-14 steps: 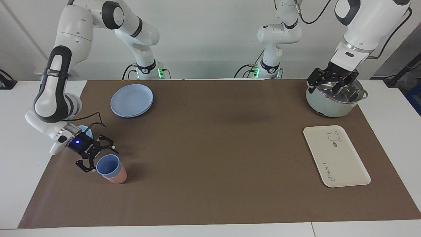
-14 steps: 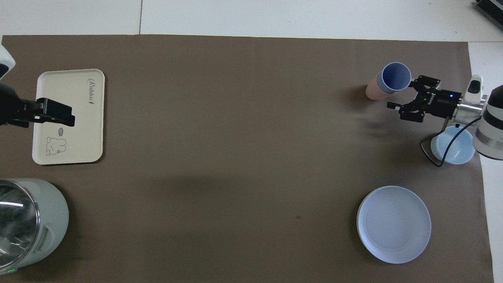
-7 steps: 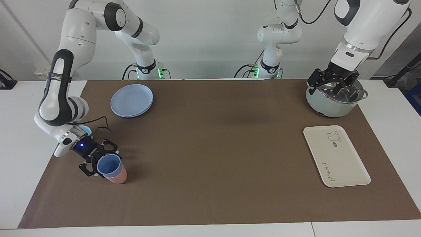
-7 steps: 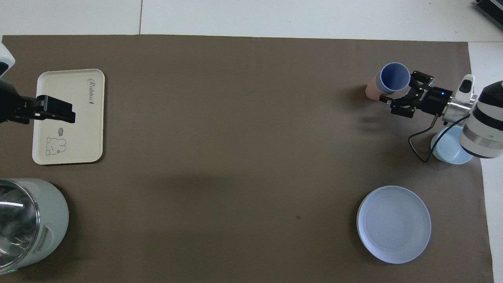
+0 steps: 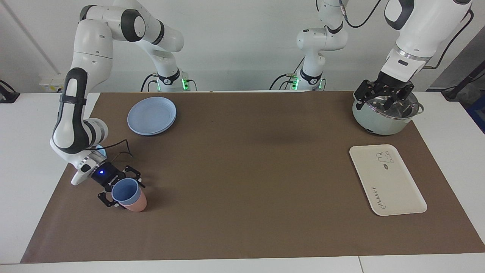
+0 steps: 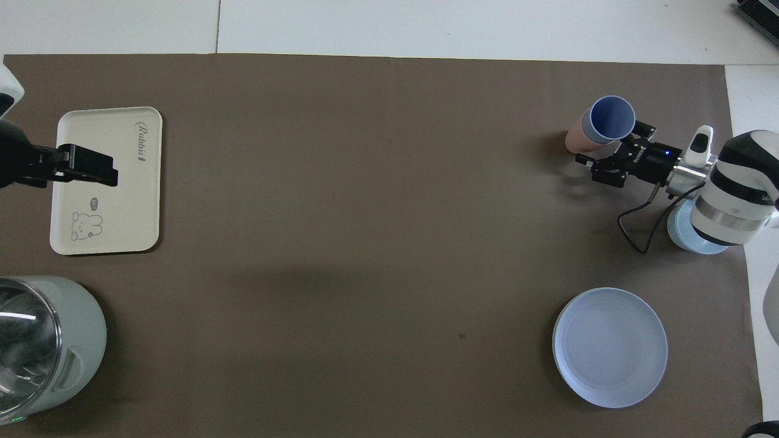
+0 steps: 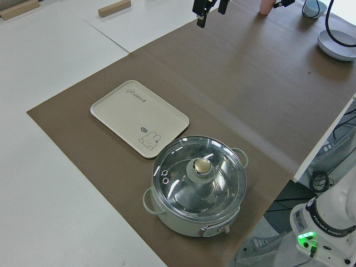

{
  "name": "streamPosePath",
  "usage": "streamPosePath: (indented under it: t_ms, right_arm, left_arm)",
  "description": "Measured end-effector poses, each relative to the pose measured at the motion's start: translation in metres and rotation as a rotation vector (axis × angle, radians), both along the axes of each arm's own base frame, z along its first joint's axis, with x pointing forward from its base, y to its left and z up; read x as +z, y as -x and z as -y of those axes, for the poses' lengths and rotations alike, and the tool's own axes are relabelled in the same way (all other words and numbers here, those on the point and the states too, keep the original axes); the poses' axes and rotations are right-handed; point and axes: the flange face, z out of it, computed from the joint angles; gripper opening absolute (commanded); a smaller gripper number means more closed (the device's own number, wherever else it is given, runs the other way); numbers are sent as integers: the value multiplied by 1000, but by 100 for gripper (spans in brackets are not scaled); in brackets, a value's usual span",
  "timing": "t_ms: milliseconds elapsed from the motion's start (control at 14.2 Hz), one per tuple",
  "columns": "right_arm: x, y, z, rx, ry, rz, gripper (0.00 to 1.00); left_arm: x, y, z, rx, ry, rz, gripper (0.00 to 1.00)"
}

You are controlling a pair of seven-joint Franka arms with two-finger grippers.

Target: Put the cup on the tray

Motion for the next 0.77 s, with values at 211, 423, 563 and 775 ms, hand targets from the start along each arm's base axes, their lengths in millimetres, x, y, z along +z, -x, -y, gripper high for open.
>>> streamPosePath:
  t_ms: [211, 423, 563, 775]
  right_arm:
    - [6, -6, -4, 7, 0, 15, 96]
    - [10, -9, -5, 8, 2, 24, 89]
    - [13, -10, -5, 9, 2, 30, 54]
    - [18, -14, -6, 11, 5, 42, 0]
  left_arm:
    - [-2, -1, 1, -1, 0, 1, 100]
    - [-1, -2, 1, -2, 2, 9, 100]
    - [-1, -2, 2, -3, 3, 11, 100]
    - [0, -2, 6, -5, 30, 15, 100]
